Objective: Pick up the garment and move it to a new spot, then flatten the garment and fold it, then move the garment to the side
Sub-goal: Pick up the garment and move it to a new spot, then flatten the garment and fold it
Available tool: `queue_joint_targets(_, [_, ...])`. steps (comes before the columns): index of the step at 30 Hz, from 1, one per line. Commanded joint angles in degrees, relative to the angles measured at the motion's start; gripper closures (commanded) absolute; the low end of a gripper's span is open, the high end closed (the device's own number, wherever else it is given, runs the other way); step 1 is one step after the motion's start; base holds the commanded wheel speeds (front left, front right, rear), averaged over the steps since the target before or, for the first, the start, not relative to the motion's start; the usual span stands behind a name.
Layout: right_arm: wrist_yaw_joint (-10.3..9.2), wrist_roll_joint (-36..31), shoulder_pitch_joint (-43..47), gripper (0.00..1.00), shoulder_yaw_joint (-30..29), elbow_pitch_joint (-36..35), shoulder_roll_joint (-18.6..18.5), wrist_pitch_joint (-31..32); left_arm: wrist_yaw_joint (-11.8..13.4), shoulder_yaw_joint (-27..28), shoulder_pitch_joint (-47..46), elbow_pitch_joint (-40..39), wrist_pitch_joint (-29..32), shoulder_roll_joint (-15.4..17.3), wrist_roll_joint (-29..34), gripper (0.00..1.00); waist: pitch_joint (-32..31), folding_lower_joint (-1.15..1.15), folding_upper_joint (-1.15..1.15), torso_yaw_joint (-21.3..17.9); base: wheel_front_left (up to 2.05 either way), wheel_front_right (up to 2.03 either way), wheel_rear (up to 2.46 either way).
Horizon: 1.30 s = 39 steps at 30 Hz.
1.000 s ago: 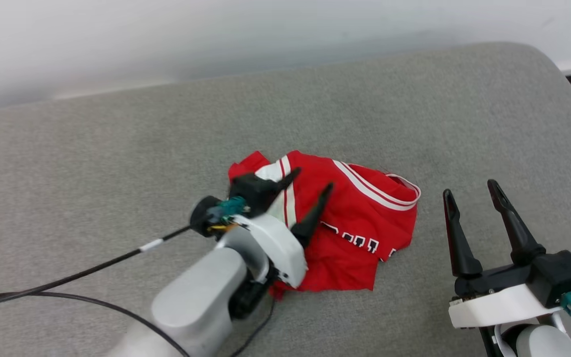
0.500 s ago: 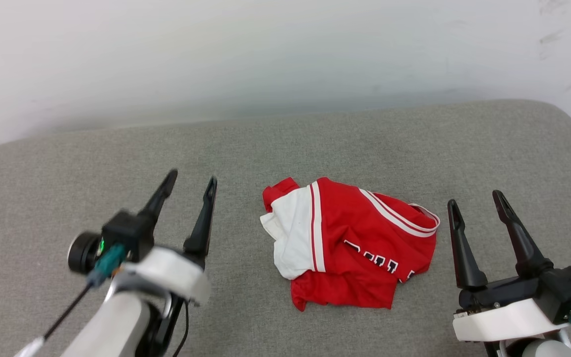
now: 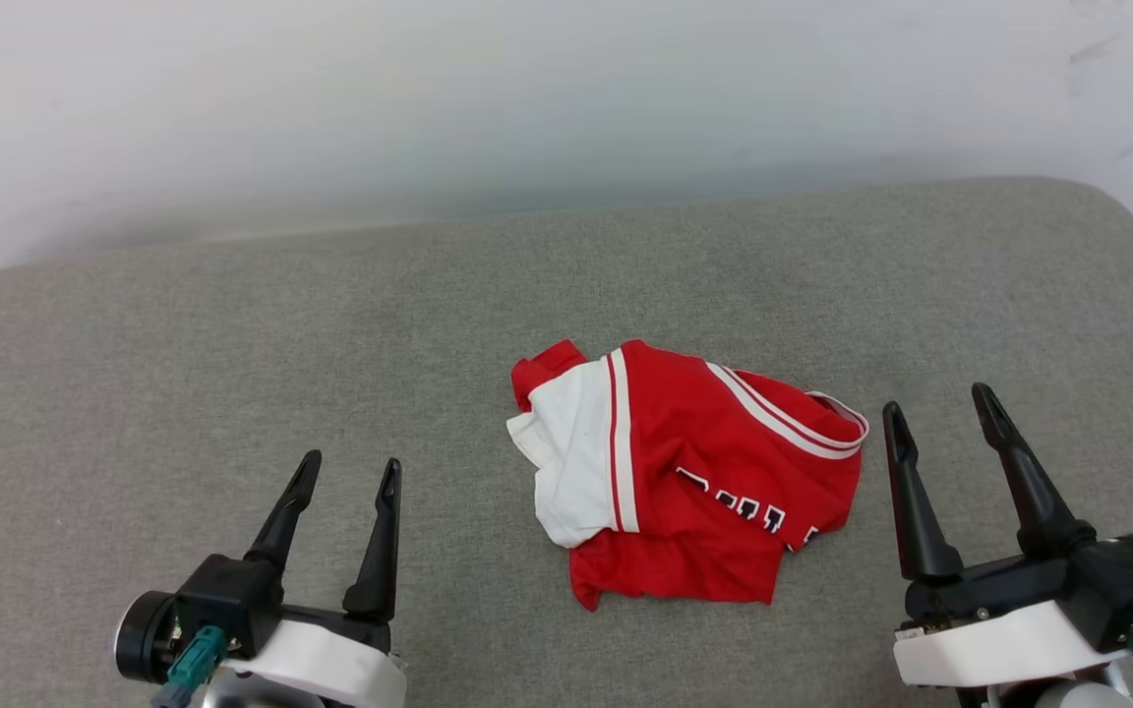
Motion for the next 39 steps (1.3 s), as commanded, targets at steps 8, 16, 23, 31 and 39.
queue_joint_targets(8, [-0.04,-0.66,-1.21,0.00,0.42,-0.15,0.08,-0.10,-2.04,2.46,-2.27,1.29,-0.04,-1.06,1.72,0.00,1.99,0.00,0.00,-1.55,0.00,0.00,0.00])
queue_joint_targets(16, [-0.04,-1.00,-3.12,0.00,-0.82,-1.92,0.08,-0.09,-8.45,-2.55,-16.53,0.97,25.34,0.59,-4.93,0.00,7.74,0.00,0.00,-1.66,0.00,0.00,0.00])
queue_joint_targets(23, [-0.04,0.42,-5.30,0.00,-0.68,-1.99,0.09,-0.09,-10.88,-5.51,-29.03,4.95,47.32,1.78,-13.15,0.00,11.72,0.00,0.00,-3.23,0.00,0.00,0.00])
queue_joint_targets(31, [-0.04,2.11,-7.05,0.00,-1.18,-1.73,0.08,-0.09,-11.64,-8.51,-36.13,12.77,57.83,4.00,-15.23,0.00,15.14,0.00,0.00,-5.79,0.00,0.00,0.00])
queue_joint_targets(39, [-0.04,3.41,-8.26,0.00,-1.47,-1.31,0.09,-0.09,-12.17,-10.92,-38.15,16.49,58.38,5.56,-15.37,0.00,17.58,0.00,0.00,-7.01,0.00,0.00,0.00])
